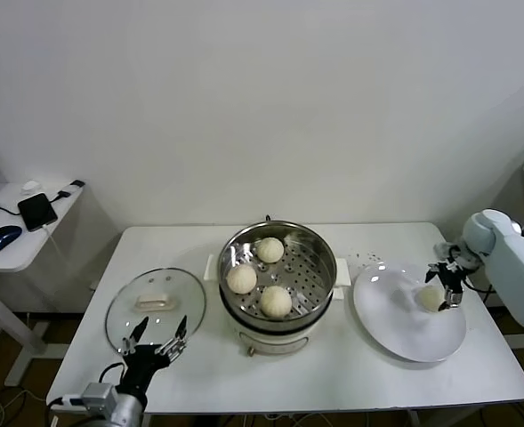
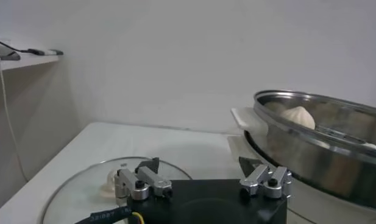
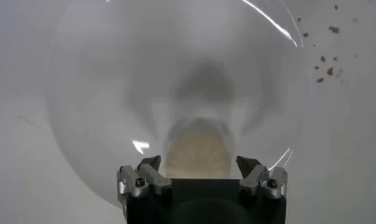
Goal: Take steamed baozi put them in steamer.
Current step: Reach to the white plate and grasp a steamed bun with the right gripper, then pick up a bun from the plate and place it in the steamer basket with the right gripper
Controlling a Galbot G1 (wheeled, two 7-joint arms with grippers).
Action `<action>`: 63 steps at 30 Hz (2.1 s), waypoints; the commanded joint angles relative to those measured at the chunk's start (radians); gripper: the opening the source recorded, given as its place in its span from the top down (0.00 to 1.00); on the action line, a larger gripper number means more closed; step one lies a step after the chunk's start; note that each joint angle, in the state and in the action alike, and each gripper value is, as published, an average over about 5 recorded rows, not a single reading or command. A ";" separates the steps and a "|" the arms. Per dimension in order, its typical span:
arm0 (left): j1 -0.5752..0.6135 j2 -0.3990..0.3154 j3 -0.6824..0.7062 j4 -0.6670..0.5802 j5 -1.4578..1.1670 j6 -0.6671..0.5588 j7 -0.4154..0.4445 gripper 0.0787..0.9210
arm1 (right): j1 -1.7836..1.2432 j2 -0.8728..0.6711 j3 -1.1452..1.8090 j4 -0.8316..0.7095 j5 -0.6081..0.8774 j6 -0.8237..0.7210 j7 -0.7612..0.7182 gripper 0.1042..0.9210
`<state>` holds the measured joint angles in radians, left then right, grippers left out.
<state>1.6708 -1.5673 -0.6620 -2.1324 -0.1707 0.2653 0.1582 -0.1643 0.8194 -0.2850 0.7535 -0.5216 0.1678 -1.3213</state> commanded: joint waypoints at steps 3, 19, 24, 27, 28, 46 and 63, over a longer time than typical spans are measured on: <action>0.000 0.000 -0.005 0.008 0.000 -0.001 0.000 0.12 | -0.009 0.019 0.012 -0.024 -0.071 0.011 0.012 0.12; -0.004 0.001 -0.006 0.017 0.001 -0.001 -0.002 0.12 | -0.017 0.033 0.023 -0.034 -0.080 0.005 0.035 0.12; -0.006 0.000 -0.004 0.020 0.004 -0.002 -0.002 0.12 | -0.016 0.029 0.024 -0.031 -0.074 0.003 0.035 0.21; -0.008 0.000 -0.002 0.024 0.012 -0.004 -0.002 0.12 | -0.014 0.022 0.023 -0.022 -0.059 -0.004 0.031 0.32; -0.009 0.000 -0.002 0.024 0.014 -0.004 -0.002 0.12 | -0.012 0.018 0.022 -0.017 -0.053 -0.008 0.030 0.35; -0.045 0.003 0.007 0.025 0.104 -0.002 -0.025 0.12 | 0.558 -0.237 -0.666 0.604 0.662 -0.501 -0.053 0.49; -0.046 0.017 0.012 -0.032 0.117 -0.005 -0.039 0.12 | 0.880 0.090 -1.014 0.729 1.074 -0.801 0.116 0.48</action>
<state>1.6270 -1.5519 -0.6512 -2.1476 -0.0634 0.2604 0.1228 0.5318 0.7550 -1.0930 1.3854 0.3069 -0.4538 -1.2714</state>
